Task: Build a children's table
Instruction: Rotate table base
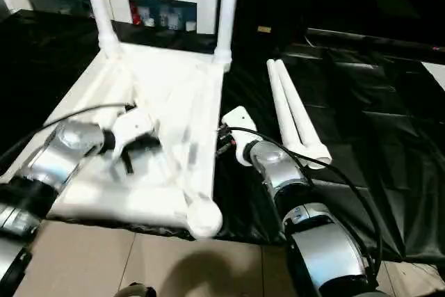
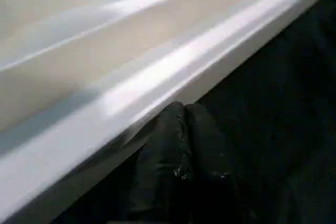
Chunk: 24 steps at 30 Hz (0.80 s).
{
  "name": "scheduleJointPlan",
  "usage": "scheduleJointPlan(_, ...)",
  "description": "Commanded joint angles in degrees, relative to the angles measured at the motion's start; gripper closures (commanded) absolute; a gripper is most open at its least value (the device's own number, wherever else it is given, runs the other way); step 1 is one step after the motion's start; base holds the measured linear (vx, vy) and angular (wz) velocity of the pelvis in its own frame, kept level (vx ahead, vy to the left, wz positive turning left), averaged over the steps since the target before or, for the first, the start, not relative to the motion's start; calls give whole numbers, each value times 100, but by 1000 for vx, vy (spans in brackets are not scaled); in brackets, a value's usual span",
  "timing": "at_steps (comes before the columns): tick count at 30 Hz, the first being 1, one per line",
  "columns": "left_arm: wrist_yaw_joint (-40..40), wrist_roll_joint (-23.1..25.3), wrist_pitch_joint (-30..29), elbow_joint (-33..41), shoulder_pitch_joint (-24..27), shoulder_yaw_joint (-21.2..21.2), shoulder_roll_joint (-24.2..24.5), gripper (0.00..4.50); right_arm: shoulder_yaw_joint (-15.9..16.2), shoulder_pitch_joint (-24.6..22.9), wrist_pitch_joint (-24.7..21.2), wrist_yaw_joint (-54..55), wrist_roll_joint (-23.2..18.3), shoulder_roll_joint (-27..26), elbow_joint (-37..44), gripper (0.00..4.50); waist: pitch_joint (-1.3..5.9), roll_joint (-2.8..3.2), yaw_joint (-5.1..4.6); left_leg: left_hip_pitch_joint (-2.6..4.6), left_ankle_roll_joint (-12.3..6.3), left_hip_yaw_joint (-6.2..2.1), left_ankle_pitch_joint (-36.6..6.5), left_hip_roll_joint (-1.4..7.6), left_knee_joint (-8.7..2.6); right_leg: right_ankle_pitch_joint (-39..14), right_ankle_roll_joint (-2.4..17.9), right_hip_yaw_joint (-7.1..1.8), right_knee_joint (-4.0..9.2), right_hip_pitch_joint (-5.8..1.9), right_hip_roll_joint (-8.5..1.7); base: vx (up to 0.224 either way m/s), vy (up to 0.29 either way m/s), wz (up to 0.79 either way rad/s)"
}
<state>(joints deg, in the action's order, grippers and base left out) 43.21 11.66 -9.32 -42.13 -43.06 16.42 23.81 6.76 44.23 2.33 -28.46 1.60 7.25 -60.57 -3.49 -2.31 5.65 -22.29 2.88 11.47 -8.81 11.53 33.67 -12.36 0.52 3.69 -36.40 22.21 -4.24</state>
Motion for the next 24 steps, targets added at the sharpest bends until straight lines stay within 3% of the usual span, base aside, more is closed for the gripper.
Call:
scheduleJointPlan(1,-613,79,103,-339,-272,-167,-149,450,-207,115,91,81,-114,132,254,444,445,123,25,212,266,-133,-1361,220,-391,10,1352,-288,362,-214,-434,0,0,0)
scheduleJointPlan(3,-917,48,138,-570,-367,-248,-284,450,-287,104,94,196,-157,182,408,444,463,119,50,185,154,-140,-1086,214,-373,416,1365,-277,319,-241,-428,0,0,0)
scheduleJointPlan(6,-1507,-54,214,-954,-503,-450,-517,450,-363,48,68,512,-120,288,687,444,468,111,81,180,69,-124,-936,190,-349,625,1393,-274,319,-250,-417,0,0,0)
scheduleJointPlan(7,-1621,-29,297,-1022,-516,-442,-545,450,-422,15,-67,577,-158,311,805,444,475,140,103,182,55,-130,-919,192,-342,664,1397,-272,313,-251,-426,0,0,0)
scheduleJointPlan(10,-1854,-36,464,-1235,-561,-510,-619,450,-555,-71,-600,793,-197,356,1108,444,460,117,102,178,31,-138,-1039,191,-356,441,1367,-266,349,-260,-425,0,0,0)
scheduleJointPlan(12,-1940,-43,549,-1273,-564,-538,-631,450,-582,-113,-811,857,-190,377,1245,444,454,135,99,183,90,-144,-1129,197,-366,312,1349,-266,362,-253,-420,0,0,0)
scheduleJointPlan(13,-2041,-60,681,-1292,-565,-584,-634,450,-649,-190,-998,871,-244,390,1469,444,443,193,97,195,146,-149,-1236,201,-378,251,1306,-272,391,-242,-411,0,0,0)
scheduleJointPlan(14,-2120,-69,810,-1257,-556,-622,-617,450,-702,-245,-1127,892,-280,404,1648,444,443,193,97,195,146,-149,-1236,201,-378,251,1306,-272,391,-242,-411,0,0,0)
scheduleJointPlan(17,-2076,-201,940,-1026,-495,-772,-607,450,-793,-293,-1267,1030,-356,446,1859,419,449,182,114,185,174,-154,-1199,203,-371,270,1328,-267,373,-255,-437,0,0,0)
scheduleJointPlan(18,-1952,-371,950,-707,-406,-888,-616,450,-928,-228,-1399,1264,-398,480,1805,419,453,208,117,192,205,-157,-1176,209,-370,270,1356,-266,357,-255,-448,0,0,0)
scheduleJointPlan(19,-1766,-582,890,-364,-304,-1005,-648,450,-1044,-155,-1478,1462,-422,523,1713,408,448,196,118,197,230,-143,-1186,214,-370,252,1392,-265,370,-235,-437,0,0,0)
scheduleJointPlan(20,-1703,-657,877,-257,-273,-1044,-661,429,-1085,-136,-1529,1534,-428,536,1703,393,450,191,118,191,250,-149,-1134,216,-367,302,1424,-264,345,-250,-444,0,0,0)
scheduleJointPlan(22,-1196,-1103,613,594,8,-1131,-719,409,-1253,22,-1736,1858,-410,674,1510,379,443,124,117,174,224,-112,-953,199,-356,397,1465,-262,333,-261,-435,0,0,0)
scheduleJointPlan(24,-947,-1282,491,942,137,-1101,-722,389,-1317,68,-1874,1959,-388,725,1484,351,436,135,117,169,197,-102,-905,190,-348,344,1457,-263,335,-248,-429,0,0,0)
